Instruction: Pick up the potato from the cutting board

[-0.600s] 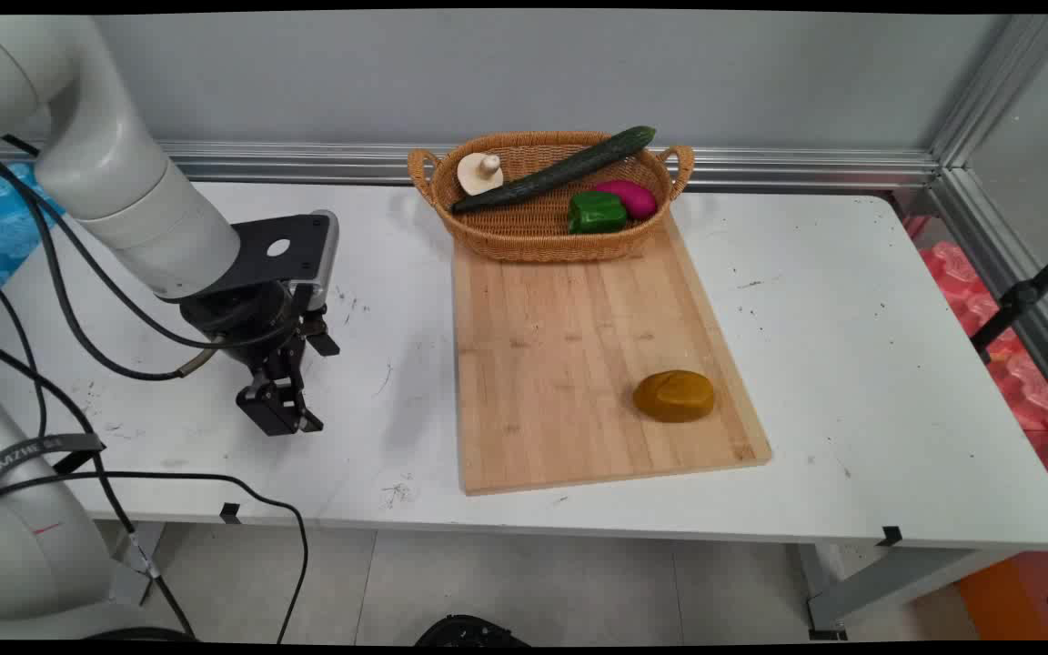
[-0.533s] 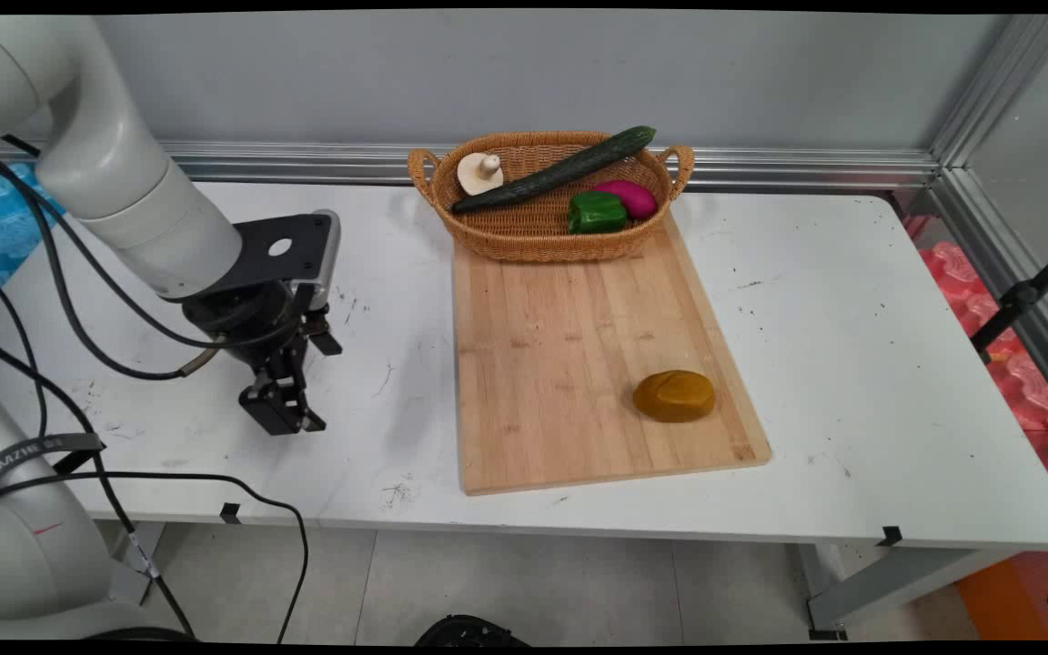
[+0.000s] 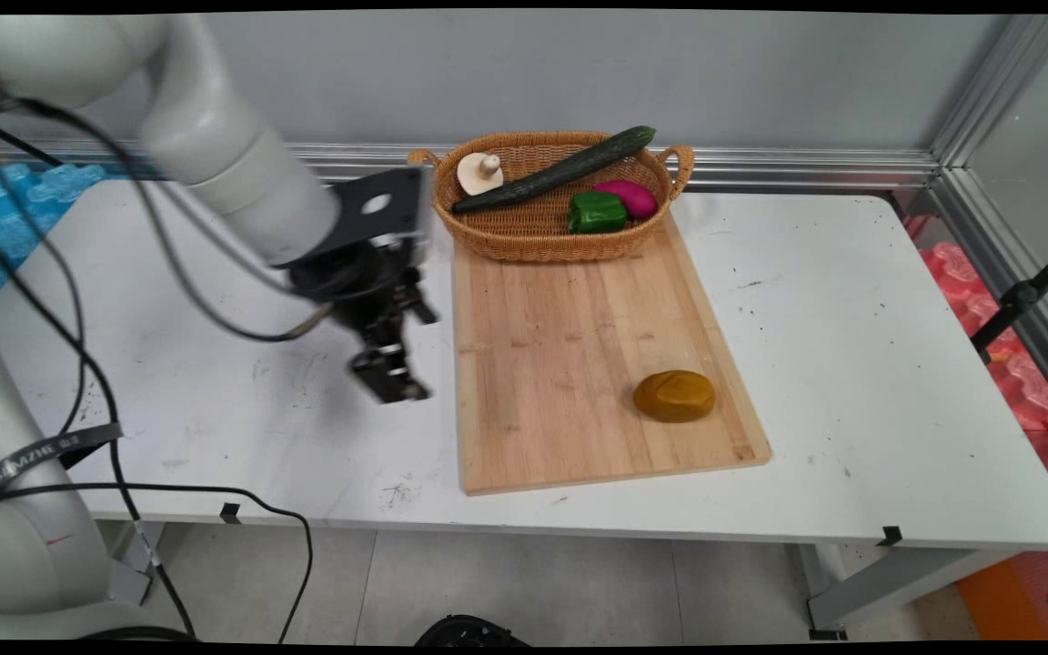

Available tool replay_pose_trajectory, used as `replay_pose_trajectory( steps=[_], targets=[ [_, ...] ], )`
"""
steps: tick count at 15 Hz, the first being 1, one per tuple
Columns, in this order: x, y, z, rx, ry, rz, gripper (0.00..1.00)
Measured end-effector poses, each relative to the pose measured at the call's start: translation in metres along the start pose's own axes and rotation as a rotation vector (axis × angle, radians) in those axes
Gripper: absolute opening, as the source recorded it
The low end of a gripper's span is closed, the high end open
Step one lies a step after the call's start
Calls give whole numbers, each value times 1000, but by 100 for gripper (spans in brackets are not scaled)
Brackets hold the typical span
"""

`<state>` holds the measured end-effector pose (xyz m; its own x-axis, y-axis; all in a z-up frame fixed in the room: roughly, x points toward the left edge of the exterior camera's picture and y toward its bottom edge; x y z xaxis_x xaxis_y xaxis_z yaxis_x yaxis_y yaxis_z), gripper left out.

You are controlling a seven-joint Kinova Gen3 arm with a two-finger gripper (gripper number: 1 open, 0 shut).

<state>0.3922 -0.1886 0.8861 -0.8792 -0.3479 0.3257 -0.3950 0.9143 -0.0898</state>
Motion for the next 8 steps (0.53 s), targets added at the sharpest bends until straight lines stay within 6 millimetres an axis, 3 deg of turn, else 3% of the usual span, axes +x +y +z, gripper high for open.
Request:
replay_pose_trajectory(
  steps=[8],
  targets=[
    [114, -9, 30, 39, 157, -22, 100]
  ],
)
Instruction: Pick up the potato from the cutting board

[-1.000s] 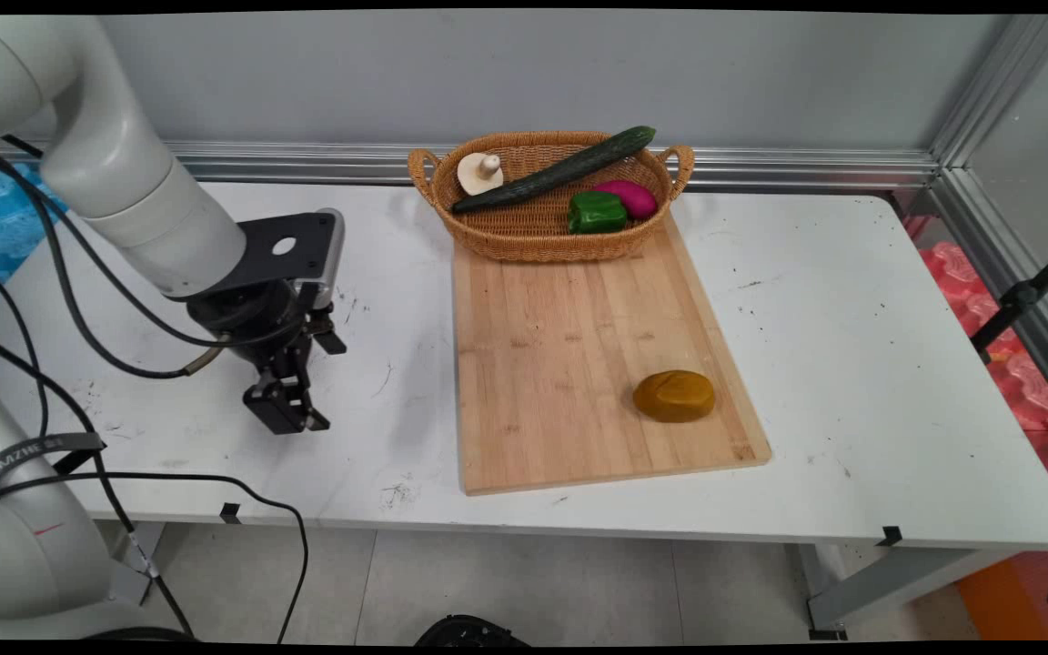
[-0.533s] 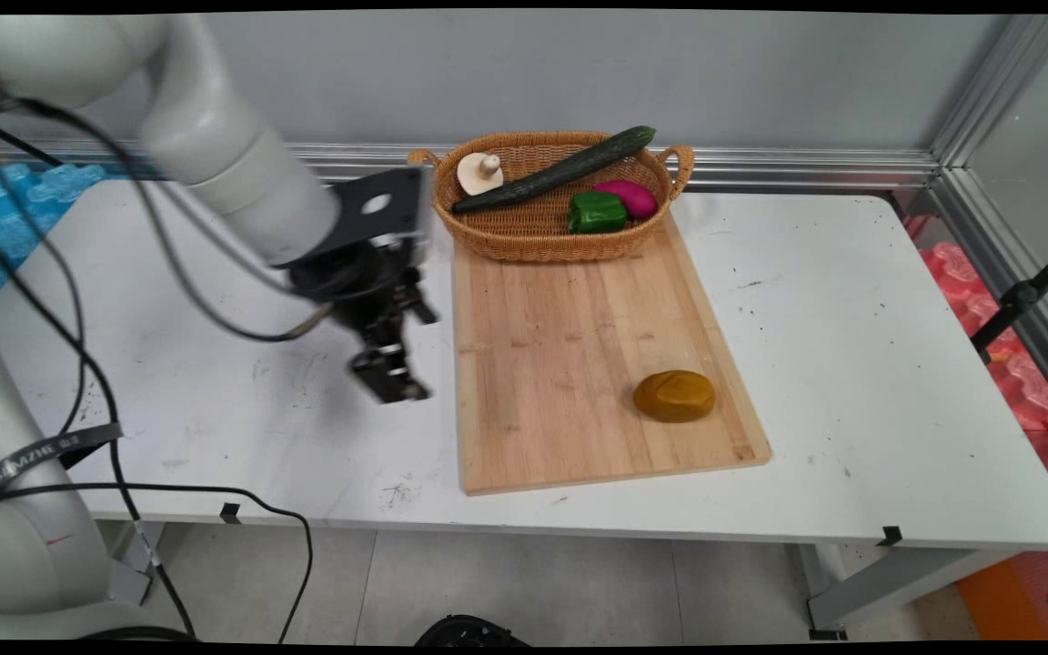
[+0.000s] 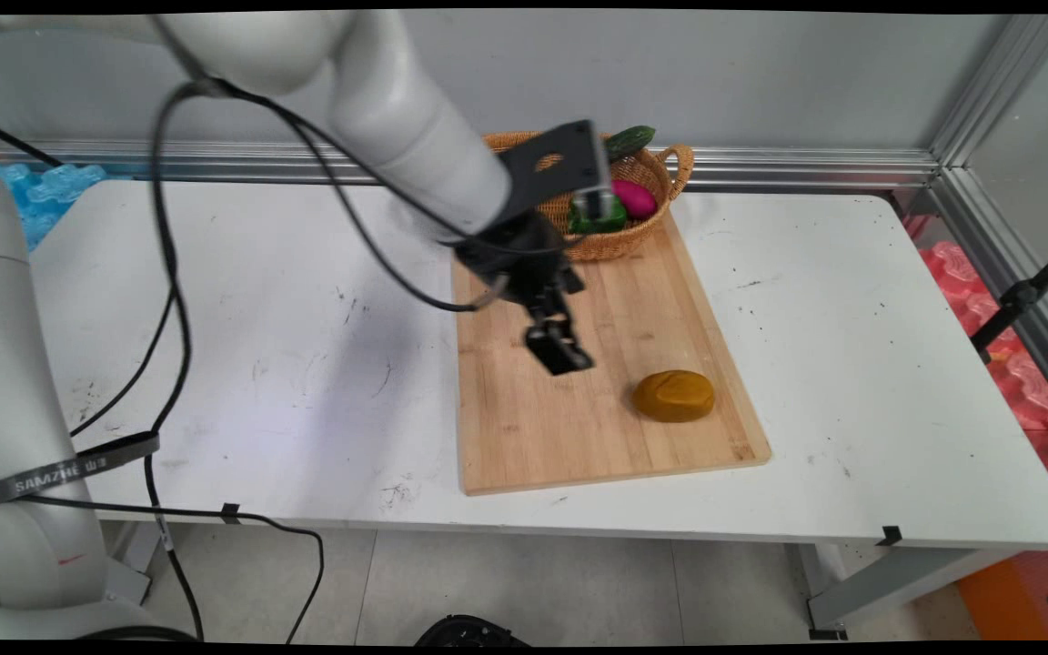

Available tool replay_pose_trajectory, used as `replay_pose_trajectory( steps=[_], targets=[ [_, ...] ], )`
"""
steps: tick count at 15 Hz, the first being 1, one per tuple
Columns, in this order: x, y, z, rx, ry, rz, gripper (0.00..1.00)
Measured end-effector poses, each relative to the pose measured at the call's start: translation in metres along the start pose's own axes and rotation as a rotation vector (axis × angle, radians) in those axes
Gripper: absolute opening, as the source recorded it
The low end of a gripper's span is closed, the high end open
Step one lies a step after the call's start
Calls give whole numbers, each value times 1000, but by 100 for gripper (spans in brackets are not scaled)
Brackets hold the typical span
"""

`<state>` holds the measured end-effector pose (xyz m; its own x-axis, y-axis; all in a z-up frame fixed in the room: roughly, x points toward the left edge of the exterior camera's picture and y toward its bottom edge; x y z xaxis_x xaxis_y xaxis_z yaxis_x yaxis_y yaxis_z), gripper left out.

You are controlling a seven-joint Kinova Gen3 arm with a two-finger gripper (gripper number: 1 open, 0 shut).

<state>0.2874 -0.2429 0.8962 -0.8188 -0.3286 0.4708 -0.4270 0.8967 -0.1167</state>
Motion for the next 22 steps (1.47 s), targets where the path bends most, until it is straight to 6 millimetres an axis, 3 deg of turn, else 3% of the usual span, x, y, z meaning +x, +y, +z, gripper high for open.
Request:
replay_pose_trajectory(
  steps=[3, 7, 22],
  targets=[
    [23, 4, 25, 9, 36, -15, 100],
    [36, 10, 60, 12, 56, -39, 100],
    [37, 20, 144, 20, 54, -103, 100]
  ],
)
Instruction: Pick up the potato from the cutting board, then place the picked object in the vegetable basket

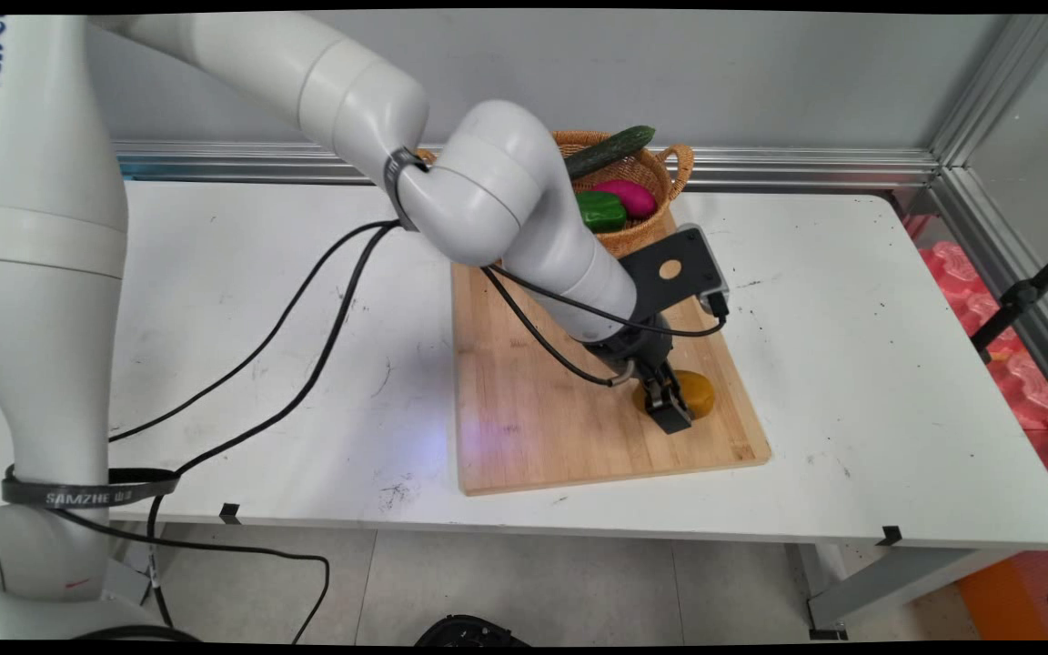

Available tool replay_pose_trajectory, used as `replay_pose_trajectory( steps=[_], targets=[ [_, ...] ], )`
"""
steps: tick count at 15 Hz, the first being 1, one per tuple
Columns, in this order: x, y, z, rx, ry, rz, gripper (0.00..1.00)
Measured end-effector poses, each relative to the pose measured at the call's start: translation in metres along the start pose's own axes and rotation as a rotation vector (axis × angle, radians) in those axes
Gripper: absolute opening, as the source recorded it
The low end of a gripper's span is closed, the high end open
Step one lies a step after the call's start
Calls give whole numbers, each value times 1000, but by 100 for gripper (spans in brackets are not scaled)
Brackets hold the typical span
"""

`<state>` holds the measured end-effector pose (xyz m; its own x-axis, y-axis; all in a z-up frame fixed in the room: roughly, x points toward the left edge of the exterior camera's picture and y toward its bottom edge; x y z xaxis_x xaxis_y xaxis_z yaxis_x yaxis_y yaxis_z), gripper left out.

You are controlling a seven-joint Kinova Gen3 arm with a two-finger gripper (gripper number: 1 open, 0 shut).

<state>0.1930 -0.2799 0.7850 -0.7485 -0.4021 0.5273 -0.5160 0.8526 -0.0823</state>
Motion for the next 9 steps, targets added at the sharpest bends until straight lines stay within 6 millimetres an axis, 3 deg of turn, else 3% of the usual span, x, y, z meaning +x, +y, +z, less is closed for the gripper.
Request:
replay_pose_trajectory(
  steps=[1, 2, 9],
  targets=[
    [-1, 0, 4, -1, -1, -2, 100],
    [-1, 1, 7, -1, -1, -3, 0],
    [-2, 2, 16, -18, 5, -6, 0]
  ],
)
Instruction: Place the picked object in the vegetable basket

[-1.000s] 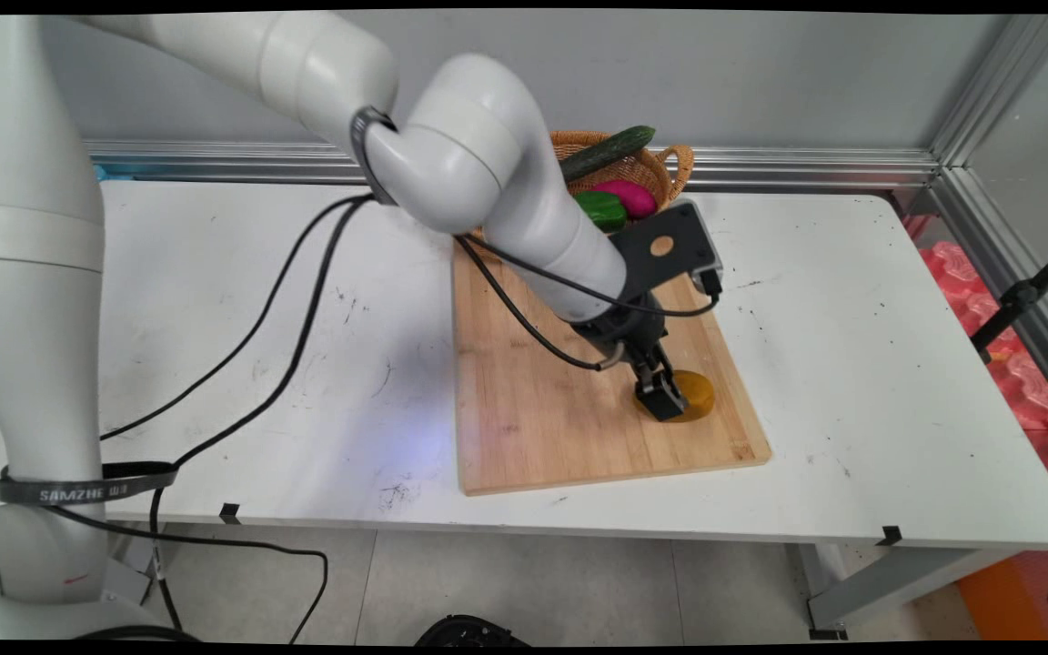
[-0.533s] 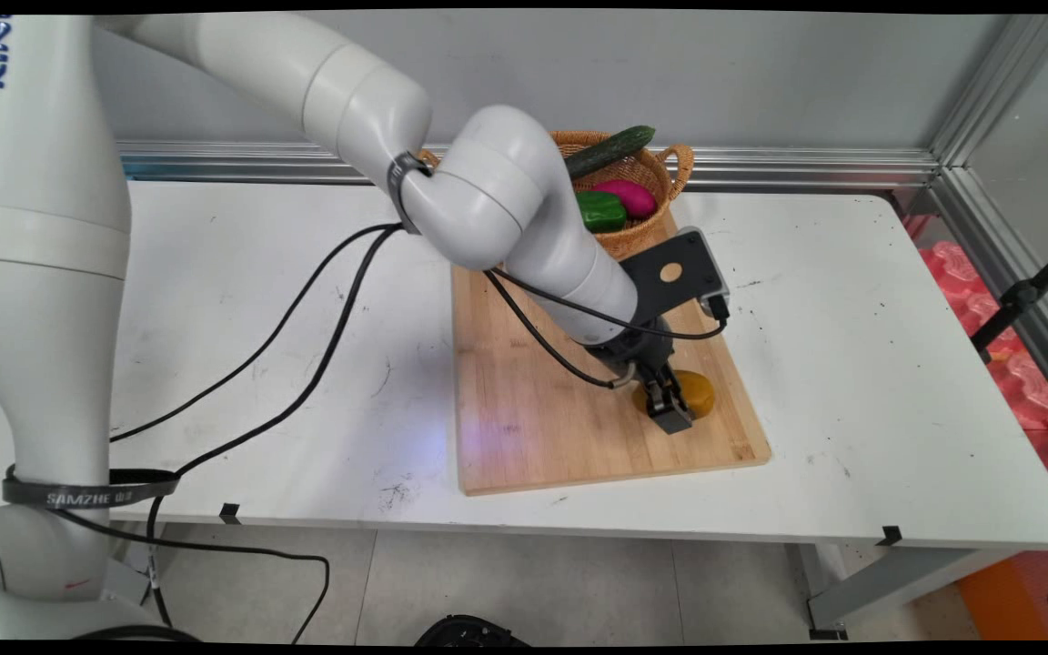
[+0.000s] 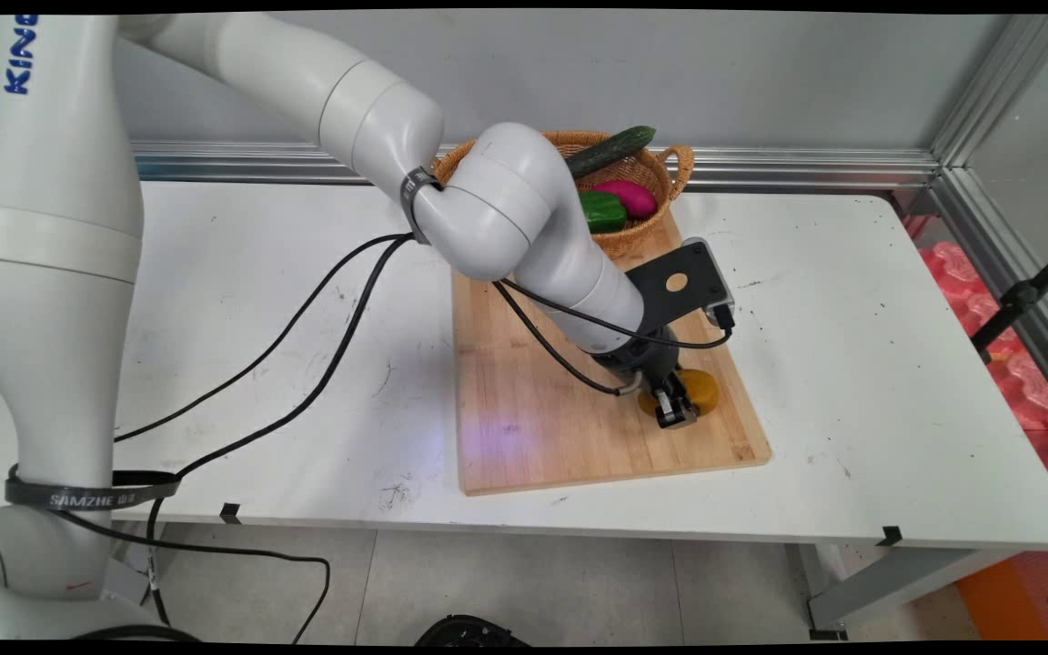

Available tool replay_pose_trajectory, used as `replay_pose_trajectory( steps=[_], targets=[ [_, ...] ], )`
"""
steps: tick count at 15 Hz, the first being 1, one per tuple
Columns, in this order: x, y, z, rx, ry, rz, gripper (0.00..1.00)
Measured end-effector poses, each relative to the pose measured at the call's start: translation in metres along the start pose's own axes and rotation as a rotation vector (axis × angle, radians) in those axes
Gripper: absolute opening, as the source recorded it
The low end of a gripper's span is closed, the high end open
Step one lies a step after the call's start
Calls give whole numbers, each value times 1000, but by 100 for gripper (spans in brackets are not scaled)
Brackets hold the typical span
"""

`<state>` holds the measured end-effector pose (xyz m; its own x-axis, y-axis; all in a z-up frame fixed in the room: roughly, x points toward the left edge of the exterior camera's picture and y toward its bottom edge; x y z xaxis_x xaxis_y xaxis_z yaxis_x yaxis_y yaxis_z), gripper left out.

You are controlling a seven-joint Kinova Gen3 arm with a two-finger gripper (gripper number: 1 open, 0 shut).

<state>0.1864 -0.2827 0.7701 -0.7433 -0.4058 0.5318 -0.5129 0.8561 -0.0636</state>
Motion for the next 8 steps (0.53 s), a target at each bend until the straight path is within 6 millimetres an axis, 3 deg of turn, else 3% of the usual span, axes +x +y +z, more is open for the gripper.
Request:
replay_pose_trajectory(
  steps=[8],
  targets=[
    [20, -21, -31, -30, 35, 27, 0]
  ],
)
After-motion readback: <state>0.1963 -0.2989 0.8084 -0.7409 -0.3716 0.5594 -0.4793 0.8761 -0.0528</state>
